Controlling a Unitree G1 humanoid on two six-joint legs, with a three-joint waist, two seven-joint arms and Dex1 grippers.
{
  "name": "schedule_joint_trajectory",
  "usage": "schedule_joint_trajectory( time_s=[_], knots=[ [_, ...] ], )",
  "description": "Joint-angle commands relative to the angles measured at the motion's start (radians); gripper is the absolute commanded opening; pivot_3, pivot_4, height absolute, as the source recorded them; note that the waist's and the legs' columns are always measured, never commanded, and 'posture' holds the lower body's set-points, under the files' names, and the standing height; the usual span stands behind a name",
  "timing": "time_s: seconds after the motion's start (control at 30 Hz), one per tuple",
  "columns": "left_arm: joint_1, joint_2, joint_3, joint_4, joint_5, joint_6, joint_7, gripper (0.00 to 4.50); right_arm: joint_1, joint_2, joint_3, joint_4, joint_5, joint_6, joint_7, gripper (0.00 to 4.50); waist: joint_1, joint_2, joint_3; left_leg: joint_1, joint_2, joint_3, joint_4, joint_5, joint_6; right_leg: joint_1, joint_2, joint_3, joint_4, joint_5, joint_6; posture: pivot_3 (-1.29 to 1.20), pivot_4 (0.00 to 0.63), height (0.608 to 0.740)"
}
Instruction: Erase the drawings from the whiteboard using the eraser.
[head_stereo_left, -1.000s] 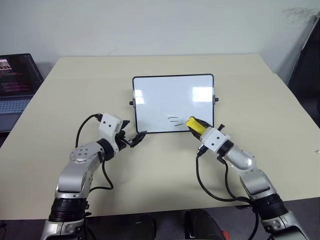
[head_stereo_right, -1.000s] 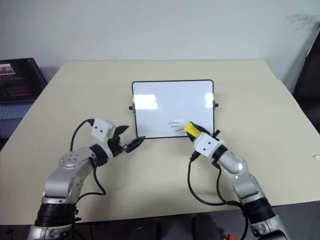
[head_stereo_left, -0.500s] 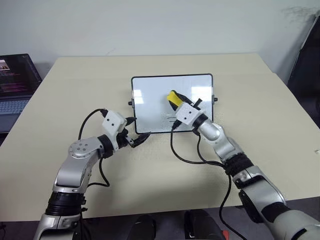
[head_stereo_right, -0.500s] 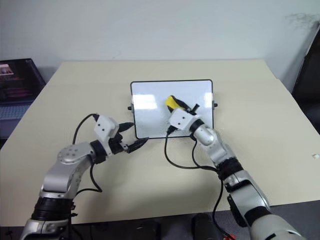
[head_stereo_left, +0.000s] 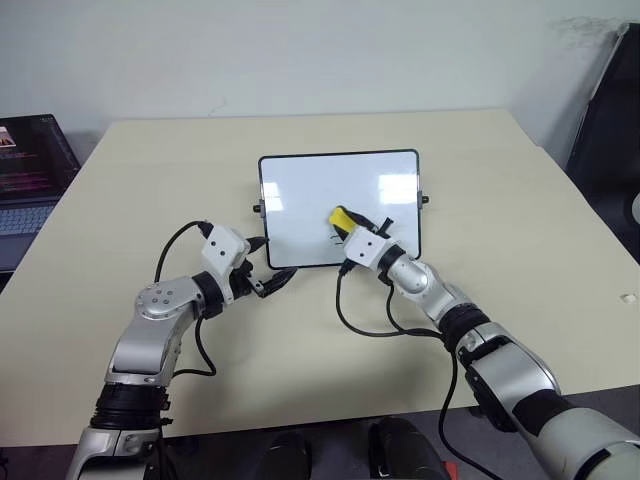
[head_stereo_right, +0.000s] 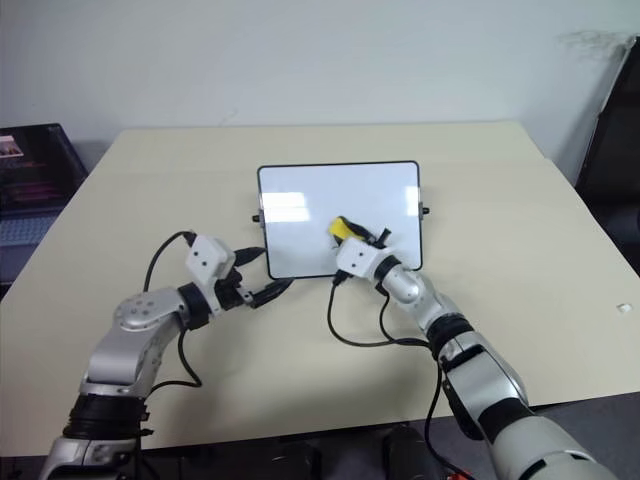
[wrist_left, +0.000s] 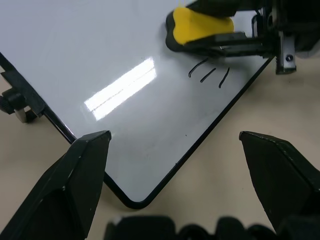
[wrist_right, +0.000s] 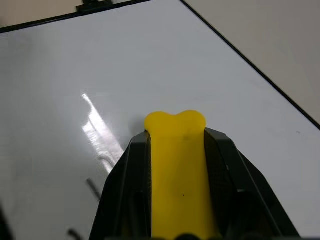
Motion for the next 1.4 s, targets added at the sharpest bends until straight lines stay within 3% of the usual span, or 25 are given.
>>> schedule_joint_trajectory(
  time_s=[0.03, 0.4, 0.73, 0.9, 1.2, 1.4],
  knots=[
    [-0.008, 0.011, 0.025, -0.01, -0.004, -0.022, 0.001, 4.5, 0.034, -0.008, 0.034, 0.044, -0.036, 0.003, 0.012, 1.13, -0.001, 0.0, 0.0, 0.0, 0.0, 0.0, 0.001, 0.0, 0.0, 0.0, 0.0, 0.0, 0.0, 0.0, 0.0, 0.0, 0.15, 0.74],
    [-0.023, 0.009, 0.019, -0.038, -0.009, 0.011, 0.012, 4.5, 0.039, -0.03, 0.101, 0.031, -0.096, -0.019, 0.015, 1.13, -0.002, 0.0, 0.0, 0.001, 0.0, 0.0, 0.011, 0.0, 0.0, 0.0, 0.002, 0.001, 0.012, 0.0, -0.001, 0.0, 0.15, 0.74],
    [-0.02, 0.003, 0.009, -0.097, -0.015, 0.064, 0.03, 4.5, -0.025, -0.042, -0.035, 0.009, 0.007, 0.075, -0.078, 1.12, -0.001, 0.0, 0.0, 0.0, 0.0, 0.0, 0.011, 0.0, 0.0, -0.001, 0.001, 0.001, 0.012, 0.0, -0.001, 0.0, 0.15, 0.74],
    [-0.02, 0.003, 0.01, -0.116, -0.018, 0.085, 0.035, 4.5, 0.011, -0.069, -0.033, -0.03, 0.011, 0.067, -0.034, 1.12, 0.001, 0.0, 0.0, 0.0, 0.0, -0.001, 0.011, 0.0, 0.0, -0.001, 0.001, 0.001, 0.012, 0.0, -0.001, 0.0, 0.15, 0.74],
    [-0.026, 0.001, 0.013, -0.094, -0.02, 0.085, 0.033, 4.5, 0.163, -0.113, 0.044, -0.206, -0.01, 0.053, 0.182, 1.12, -0.002, 0.0, 0.0, 0.0, 0.0, 0.0, 0.01, 0.0, 0.0, -0.001, 0.001, 0.001, 0.011, -0.001, 0.001, 0.0, 0.15, 0.74],
    [-0.045, 0.0, 0.044, -0.016, -0.01, 0.075, 0.072, 4.5, 0.145, -0.113, -0.018, -0.278, 0.026, 0.075, 0.113, 1.12, -0.001, 0.0, 0.001, 0.0, 0.0, 0.0, 0.011, 0.0, 0.0, -0.001, 0.001, 0.001, 0.011, -0.001, 0.001, 0.0, 0.15, 0.74]
  ],
)
